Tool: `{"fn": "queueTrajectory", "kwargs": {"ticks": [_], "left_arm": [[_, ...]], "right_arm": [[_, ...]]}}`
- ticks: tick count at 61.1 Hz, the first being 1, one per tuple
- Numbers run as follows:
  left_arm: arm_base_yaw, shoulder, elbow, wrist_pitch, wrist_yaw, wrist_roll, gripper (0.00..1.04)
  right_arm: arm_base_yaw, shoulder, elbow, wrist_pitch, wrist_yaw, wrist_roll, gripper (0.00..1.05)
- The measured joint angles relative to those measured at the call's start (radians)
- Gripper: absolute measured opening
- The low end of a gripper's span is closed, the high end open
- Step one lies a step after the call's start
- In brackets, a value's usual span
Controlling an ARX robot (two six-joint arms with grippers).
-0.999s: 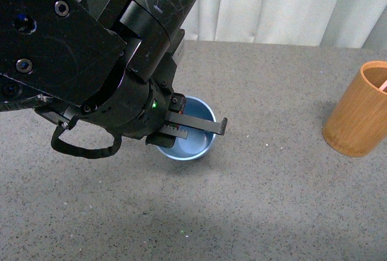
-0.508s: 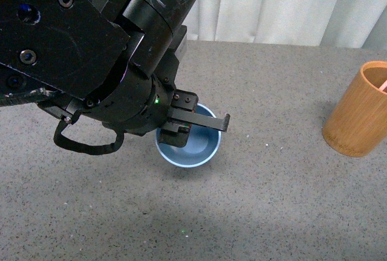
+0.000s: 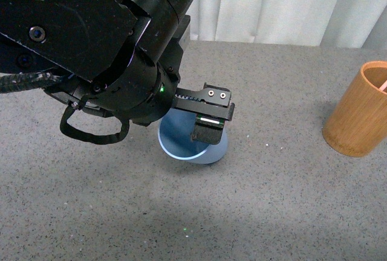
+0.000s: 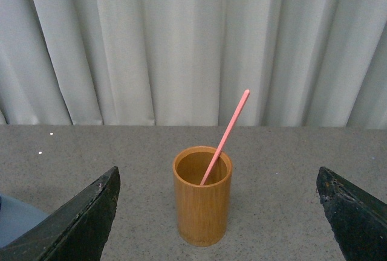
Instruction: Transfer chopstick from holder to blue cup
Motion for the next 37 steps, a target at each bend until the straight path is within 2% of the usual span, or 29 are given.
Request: {"fn": "queueTrajectory", "kwargs": {"ticks": [37], "left_arm": [[-0.002,-0.029,0.014,-0.019,0.004,-0.018,0.98]], "right_arm": [[0.000,0.000,0.000,0.000,0.000,0.000,0.95]]}}
